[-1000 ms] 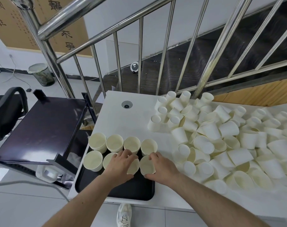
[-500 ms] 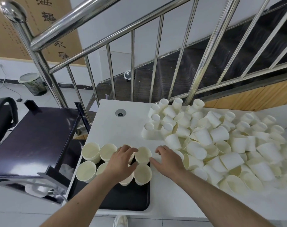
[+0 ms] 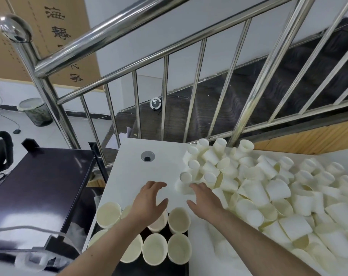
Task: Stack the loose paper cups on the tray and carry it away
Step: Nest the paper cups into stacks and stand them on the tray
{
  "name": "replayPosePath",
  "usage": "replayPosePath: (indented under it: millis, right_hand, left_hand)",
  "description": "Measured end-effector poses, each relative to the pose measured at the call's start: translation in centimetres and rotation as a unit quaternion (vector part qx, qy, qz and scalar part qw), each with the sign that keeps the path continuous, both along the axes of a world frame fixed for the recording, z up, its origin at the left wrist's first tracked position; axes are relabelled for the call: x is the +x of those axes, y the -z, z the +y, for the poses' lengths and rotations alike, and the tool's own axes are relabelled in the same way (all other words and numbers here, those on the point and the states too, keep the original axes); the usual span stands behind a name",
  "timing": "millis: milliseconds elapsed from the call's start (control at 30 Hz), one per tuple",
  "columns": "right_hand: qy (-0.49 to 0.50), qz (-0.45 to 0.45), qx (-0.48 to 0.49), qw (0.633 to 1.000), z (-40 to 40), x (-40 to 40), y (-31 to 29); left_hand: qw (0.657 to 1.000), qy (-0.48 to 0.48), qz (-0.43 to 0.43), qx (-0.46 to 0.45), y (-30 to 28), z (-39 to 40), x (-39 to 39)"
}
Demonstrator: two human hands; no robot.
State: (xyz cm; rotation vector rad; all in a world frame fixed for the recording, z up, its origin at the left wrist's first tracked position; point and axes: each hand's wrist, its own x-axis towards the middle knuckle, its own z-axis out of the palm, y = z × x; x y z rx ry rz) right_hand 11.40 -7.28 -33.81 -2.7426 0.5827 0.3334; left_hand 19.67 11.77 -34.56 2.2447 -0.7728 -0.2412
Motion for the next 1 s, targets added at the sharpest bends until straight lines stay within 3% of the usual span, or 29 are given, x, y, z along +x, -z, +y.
replayPosePath:
  millis: [467,800,867,900,1000]
  right_hand:
    - [0.025,0.037,-0.024,0.999,-1.0,7.5,2.6]
    - [0.071,-0.019,0.056,0.996,-1.4,7.9,3.0]
    - [0.149,-0.092,0.180,0.968,-1.2,8.2,2.5]
    - [0.208,-0.123,0.273,0.931,-1.0,8.4,2.0]
    - [0.347,-0.123,0.532,0.762,-0.2,8.8,0.6]
  left_hand:
    - [1.000,0.008,0.029,-0.006,1.3,-0.8,5.3]
    - [0.998,0.009,0.066,-0.009,2.4,-1.9,5.8]
    - [0.997,0.005,0.077,-0.024,2.3,-2.3,5.8]
    - [0.996,0.002,0.085,-0.036,2.2,-2.6,5.8]
    - [0.987,-0.025,0.130,-0.089,1.7,-3.2,5.9]
